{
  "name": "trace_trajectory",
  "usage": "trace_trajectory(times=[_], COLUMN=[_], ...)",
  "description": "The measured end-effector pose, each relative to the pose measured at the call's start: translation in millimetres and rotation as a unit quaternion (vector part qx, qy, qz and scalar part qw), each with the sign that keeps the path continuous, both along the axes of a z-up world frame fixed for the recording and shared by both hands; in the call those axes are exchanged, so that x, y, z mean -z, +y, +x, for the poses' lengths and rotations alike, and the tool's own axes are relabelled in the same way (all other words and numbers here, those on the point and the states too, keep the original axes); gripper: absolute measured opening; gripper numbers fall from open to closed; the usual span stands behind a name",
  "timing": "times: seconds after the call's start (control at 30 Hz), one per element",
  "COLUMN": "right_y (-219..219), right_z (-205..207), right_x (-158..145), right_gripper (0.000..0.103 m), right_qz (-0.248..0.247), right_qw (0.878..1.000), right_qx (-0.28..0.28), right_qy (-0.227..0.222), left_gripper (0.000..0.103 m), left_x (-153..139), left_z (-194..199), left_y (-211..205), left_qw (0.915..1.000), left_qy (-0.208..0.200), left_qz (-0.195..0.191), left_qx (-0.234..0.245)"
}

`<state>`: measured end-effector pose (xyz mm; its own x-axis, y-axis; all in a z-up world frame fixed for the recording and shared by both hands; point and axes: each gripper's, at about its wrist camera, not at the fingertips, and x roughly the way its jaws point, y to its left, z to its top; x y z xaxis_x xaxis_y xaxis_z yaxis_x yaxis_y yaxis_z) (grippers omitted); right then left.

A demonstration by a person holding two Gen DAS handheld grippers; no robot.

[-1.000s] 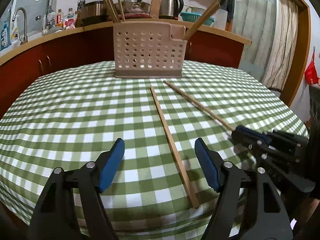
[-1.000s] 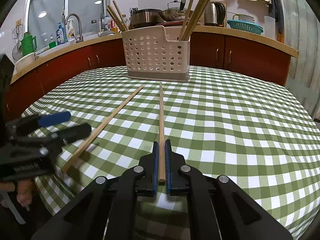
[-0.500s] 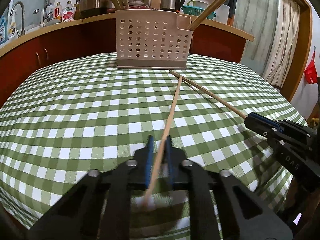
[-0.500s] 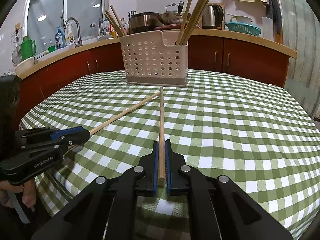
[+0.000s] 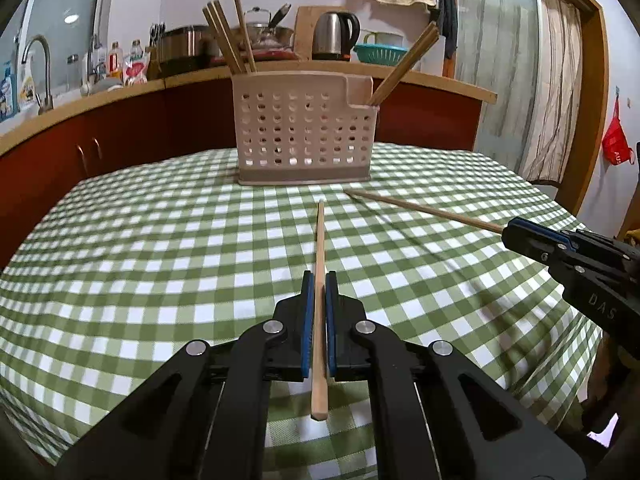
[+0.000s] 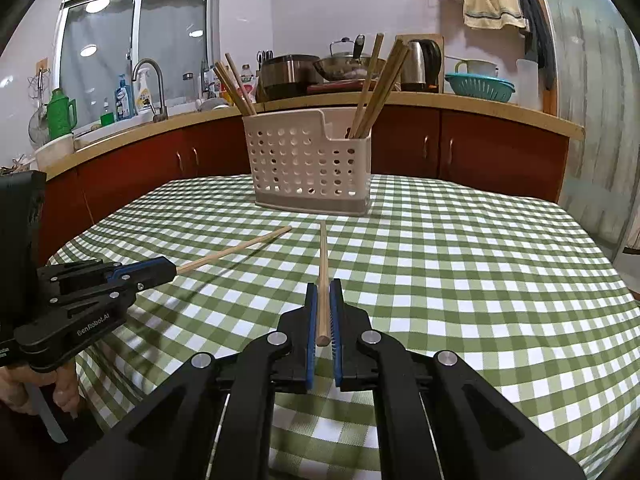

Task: Organize utensils
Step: 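Close the right tool on a chopstick while the left tool grasps the other, then lift both held chopsticks and carry them above the beige caddy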

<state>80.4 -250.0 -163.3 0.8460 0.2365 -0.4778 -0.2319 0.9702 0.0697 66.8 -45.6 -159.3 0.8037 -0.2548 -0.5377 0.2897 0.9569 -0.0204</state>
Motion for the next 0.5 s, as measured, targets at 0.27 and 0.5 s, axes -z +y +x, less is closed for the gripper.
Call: trace_trajectory(times=[0.27, 0.5], right_y=[-3.9, -7.2], right_z=[-3.5, -7.4], right_x=[-12.3, -28.3], right_gripper=[0.007, 0.007], right_qz=[0.005, 0.011], right_qw=[1.0, 0.999], right_qx=[0.006, 0.009], right_qy=[-0.019, -0.039], left_gripper=[0.006, 0.006], left_x=[-19.2, -39.0], left_z=[-4.0, -4.5], left_y=[7.4, 15.7], left_qw=[0.9992, 0.9977], left_qy=[-0.038, -0.064], left_qz=[-0.004, -0.014], left_qx=[-0.01, -0.019])
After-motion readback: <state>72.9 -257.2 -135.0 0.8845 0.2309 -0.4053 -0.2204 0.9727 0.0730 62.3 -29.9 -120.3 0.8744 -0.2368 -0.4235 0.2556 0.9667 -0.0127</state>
